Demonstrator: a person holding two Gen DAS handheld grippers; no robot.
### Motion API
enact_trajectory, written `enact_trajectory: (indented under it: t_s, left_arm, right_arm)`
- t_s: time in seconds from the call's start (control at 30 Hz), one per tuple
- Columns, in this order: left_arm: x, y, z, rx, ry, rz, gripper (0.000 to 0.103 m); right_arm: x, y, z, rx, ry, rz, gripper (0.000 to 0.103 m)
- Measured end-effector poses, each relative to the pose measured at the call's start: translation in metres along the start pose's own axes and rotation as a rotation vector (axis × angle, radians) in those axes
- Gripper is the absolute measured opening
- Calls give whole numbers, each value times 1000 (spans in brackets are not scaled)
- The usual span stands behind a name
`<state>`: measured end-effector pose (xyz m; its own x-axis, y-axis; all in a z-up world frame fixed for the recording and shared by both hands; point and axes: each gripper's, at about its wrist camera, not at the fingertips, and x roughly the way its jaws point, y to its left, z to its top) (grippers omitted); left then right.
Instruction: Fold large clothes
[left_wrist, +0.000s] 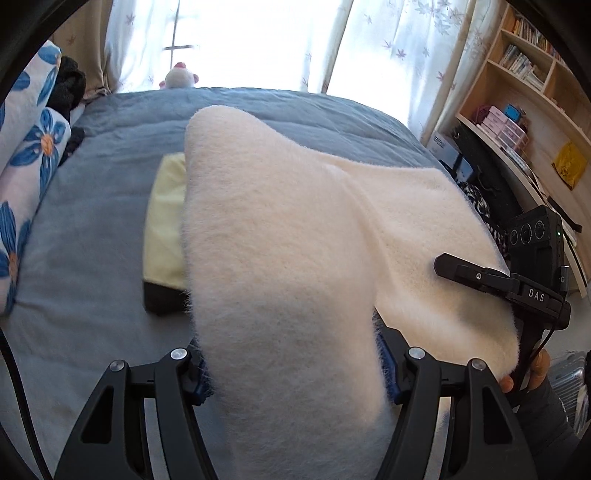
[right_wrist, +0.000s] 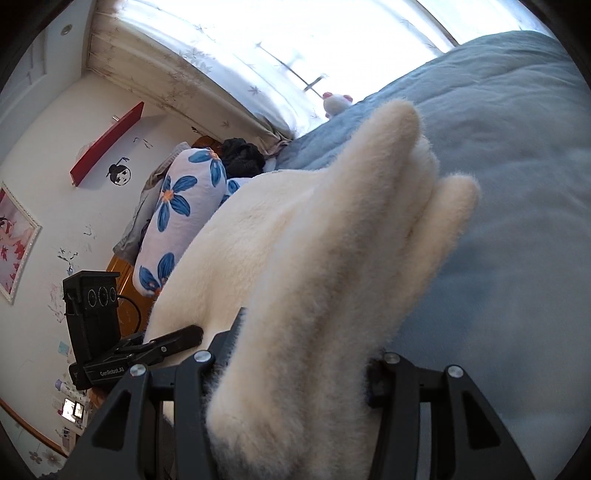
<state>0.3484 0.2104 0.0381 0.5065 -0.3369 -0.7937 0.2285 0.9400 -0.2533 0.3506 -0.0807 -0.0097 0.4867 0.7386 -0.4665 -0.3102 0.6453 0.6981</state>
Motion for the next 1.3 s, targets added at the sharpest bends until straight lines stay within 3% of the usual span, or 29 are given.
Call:
enact_trajectory:
  t_s: [0.3,0.4,0.5,0.57,0.67,0.8,0.9,1.0,1.07,1.17,1.23,1.3]
  left_arm:
    - [85,96,87,12,-32,-1,66]
    - [133,132,101,13,-22,-10,66]
    - [186,163,96,-20,39,-9,70]
    - [197,178,85,-34,-8,-59,79]
    - [194,185,75,-42,-50,-91,80]
    - [180,184,69,-47,-72,-41,80]
    - [155,171,67,-14,-112,56,78]
    - [125,162,70,-22,-196,132,70]
    - [109,155,70,-30,-228,143,50]
    - [110,146,73,-20,-209,156,27]
    - [115,126,65,-1,-186,172,14]
    - [127,118,62,16,-156,203,14]
  right_arm:
    - [122,-29,74,-1,-50,8,48]
    - [167,-57,80,33,-39,-10,48]
    - [202,-93,69,97,3,-72,49]
    - [206,-107,59,101,-3,-79,52]
    - [203,-108,56,87,25,-91,63]
    - [187,-83,60,-8,70,-204,63]
    - [164,-61,59,-78,46,-308,63]
    - [141,-41,53,-154,-19,-349,63]
    - [134,-29,51,-210,-50,-380,63]
    - [138,-7,48,-268,-88,-390,63]
    - [147,4,48,-286,-96,-386,53]
    - [155,3,46,-284,-70,-368,47]
